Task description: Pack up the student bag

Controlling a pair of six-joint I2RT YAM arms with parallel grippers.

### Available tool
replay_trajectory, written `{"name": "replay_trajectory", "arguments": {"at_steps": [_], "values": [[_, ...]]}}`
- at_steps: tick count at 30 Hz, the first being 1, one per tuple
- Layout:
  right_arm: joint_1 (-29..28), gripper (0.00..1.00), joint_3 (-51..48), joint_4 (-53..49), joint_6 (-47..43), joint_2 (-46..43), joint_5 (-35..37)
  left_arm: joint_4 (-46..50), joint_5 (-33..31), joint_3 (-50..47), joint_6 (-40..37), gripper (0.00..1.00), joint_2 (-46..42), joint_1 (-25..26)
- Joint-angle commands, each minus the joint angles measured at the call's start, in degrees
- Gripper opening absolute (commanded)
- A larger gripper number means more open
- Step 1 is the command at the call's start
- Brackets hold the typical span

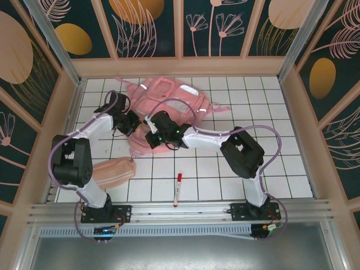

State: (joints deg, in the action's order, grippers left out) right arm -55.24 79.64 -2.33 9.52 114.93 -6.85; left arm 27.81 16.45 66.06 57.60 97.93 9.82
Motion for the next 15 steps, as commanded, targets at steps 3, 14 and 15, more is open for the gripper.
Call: {"name": "replay_trajectory", "arguments": {"at_steps": [3,14,15], "values": [[0.96,0.00,-8.45,-4.53,-5.33,-7.89,-0.52,1.83,-8.08,5.89,-9.94,0.00,2.53,-0.89],[20.06,0.00,-21.96,-9.40,-10.59,-18.57,3.29,5.09,-4.90,13.23,-20.61,0.00,5.45,-1.39],[22.23,0.00,-21.90,-9.15,-10.96,-18.12,3.86,4.86,-4.68,13.17,-21.52,0.00,5.54,-1.39]]}}
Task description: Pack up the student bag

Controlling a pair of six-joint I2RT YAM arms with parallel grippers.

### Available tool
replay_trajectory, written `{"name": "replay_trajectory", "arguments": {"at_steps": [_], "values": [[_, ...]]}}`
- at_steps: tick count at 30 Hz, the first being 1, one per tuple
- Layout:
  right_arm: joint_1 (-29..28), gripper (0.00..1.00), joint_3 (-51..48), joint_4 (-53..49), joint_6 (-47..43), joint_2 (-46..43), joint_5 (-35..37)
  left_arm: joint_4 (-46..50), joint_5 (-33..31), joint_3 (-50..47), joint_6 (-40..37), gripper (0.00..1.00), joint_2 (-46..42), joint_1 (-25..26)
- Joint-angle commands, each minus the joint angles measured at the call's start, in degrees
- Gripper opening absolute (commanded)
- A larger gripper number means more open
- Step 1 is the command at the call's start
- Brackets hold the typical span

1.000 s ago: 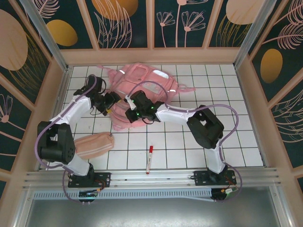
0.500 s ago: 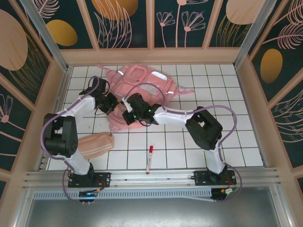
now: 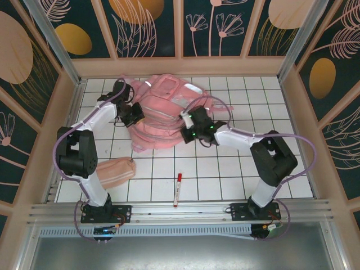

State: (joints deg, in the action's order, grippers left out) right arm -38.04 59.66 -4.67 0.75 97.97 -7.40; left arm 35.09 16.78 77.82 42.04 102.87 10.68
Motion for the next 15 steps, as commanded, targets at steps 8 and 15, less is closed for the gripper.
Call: {"name": "replay_trajectory", "arguments": {"at_steps": [8,15], "values": [[15.59,0.05,6.71,-6.57,0.79,8.38,11.68,-3.33,-3.79,-0.21,-15.03,0.00,-0.09,-2.24],[19.34,0.16,16.92,-14.68,4.33,17.24,14.91,-4.94,0.88,-2.41,-20.64,0.00,-1.90,-2.24]]}}
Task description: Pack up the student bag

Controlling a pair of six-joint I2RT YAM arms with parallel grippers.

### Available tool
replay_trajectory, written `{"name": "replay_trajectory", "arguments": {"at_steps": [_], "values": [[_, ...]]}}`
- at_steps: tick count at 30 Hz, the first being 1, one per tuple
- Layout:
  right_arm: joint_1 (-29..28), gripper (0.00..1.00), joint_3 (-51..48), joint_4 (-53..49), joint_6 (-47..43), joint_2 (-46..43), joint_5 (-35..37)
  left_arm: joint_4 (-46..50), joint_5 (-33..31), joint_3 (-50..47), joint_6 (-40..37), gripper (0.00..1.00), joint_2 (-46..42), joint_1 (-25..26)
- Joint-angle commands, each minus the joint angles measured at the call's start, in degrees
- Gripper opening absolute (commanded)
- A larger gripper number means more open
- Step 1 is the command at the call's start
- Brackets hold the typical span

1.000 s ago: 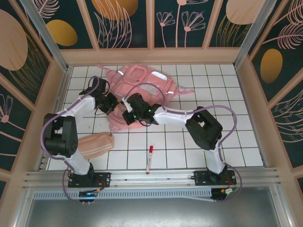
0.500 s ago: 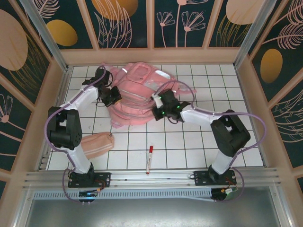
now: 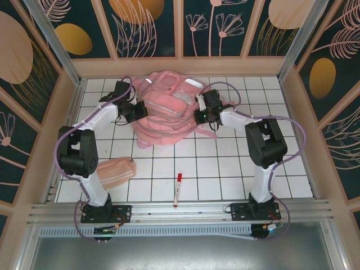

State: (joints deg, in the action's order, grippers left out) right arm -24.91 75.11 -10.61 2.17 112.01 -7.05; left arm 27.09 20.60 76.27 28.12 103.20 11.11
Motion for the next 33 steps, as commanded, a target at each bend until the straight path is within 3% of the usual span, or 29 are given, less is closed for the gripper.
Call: {"name": "replay_trajectory", "arguments": {"at_steps": [1,5,11,16,18,21,23,25,28,31,33], "values": [[6.20,0.19,1.55,-8.90,2.92,3.01,14.36,3.22,-2.75,-0.86,-6.82,0.00,-2.21,-2.68],[6.49,0.27,-0.01,-8.78,4.33,-0.47,14.84,3.14,1.27,-0.64,-8.61,0.00,-2.84,-2.68],[8.82,0.29,-0.68,-11.18,4.83,-6.04,13.12,2.38,4.24,-1.21,-9.52,0.00,-4.66,-2.68],[5.78,0.33,-5.63,-7.29,-1.97,-12.71,3.67,1.77,5.42,-1.85,-5.97,0.00,-6.36,-2.68],[3.71,0.35,-6.82,-6.57,-3.28,-14.48,3.05,2.37,5.70,-1.38,-4.59,0.17,-6.19,-2.68],[0.91,0.38,-9.20,-4.05,-5.71,-16.99,0.79,2.72,7.50,-0.82,-3.50,0.18,-6.92,-2.68],[-0.48,0.41,-11.61,-1.08,-10.89,-17.79,-0.19,3.41,5.34,-0.26,-2.89,0.26,-7.80,-2.59],[-0.93,0.42,-14.85,1.94,-23.47,-18.84,-7.09,5.88,3.36,1.22,-3.96,0.34,-8.40,-1.84],[1.51,0.42,-17.71,4.72,-39.67,-19.51,-17.44,10.61,-0.92,4.74,-5.39,0.44,-8.28,4.35],[6.21,0.41,-15.14,2.14,-52.01,-17.20,-30.31,10.01,-1.61,2.00,6.12,0.51,-9.66,8.81],[7.28,0.41,-12.68,0.43,-58.12,-14.66,-31.34,6.60,-1.55,-2.61,15.59,0.53,-11.49,10.17]]}}
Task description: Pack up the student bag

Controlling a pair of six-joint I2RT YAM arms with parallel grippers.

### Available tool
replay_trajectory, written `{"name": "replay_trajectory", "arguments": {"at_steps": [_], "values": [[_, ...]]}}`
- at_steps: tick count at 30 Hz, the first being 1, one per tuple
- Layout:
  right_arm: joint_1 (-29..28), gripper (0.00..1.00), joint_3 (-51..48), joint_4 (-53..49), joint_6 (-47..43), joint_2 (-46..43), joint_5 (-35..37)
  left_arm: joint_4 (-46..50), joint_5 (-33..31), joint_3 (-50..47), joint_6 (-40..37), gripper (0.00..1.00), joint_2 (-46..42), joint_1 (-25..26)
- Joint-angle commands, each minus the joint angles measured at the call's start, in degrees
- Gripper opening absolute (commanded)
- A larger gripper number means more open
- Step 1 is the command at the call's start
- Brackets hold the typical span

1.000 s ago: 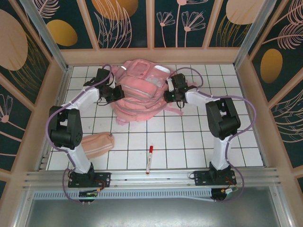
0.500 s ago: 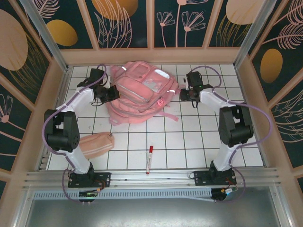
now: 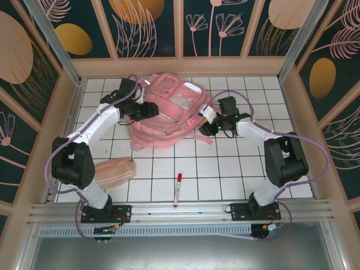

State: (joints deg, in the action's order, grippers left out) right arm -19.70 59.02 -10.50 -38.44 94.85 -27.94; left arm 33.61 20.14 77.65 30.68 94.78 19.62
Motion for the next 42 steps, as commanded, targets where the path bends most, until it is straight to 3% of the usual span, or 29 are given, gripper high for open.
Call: {"name": "replay_trajectory", "arguments": {"at_steps": [1,7,15,31,37,42], "values": [[2.27,0.41,4.56,0.54,-18.28,3.95,-9.34,-0.94,-2.45,-5.19,16.09,0.54,-3.72,2.50],[2.68,0.40,10.46,2.90,-26.88,12.77,-6.35,-8.74,-9.56,-7.07,25.46,0.58,-3.04,4.79],[2.52,0.31,18.66,5.69,-24.63,21.79,-7.14,-10.65,-13.88,-7.89,23.59,0.59,3.11,4.56],[-0.56,0.34,18.92,-1.42,-28.23,25.39,-7.16,-15.50,-10.17,-14.69,23.64,0.58,8.40,4.03],[-0.43,0.34,20.88,-10.08,-31.73,24.95,-12.18,-15.59,-9.81,-15.16,23.64,0.58,8.31,3.67],[-0.77,0.34,20.60,-9.67,-29.76,24.30,-13.37,-15.94,-9.11,-15.24,23.71,0.58,8.63,3.67]]}}
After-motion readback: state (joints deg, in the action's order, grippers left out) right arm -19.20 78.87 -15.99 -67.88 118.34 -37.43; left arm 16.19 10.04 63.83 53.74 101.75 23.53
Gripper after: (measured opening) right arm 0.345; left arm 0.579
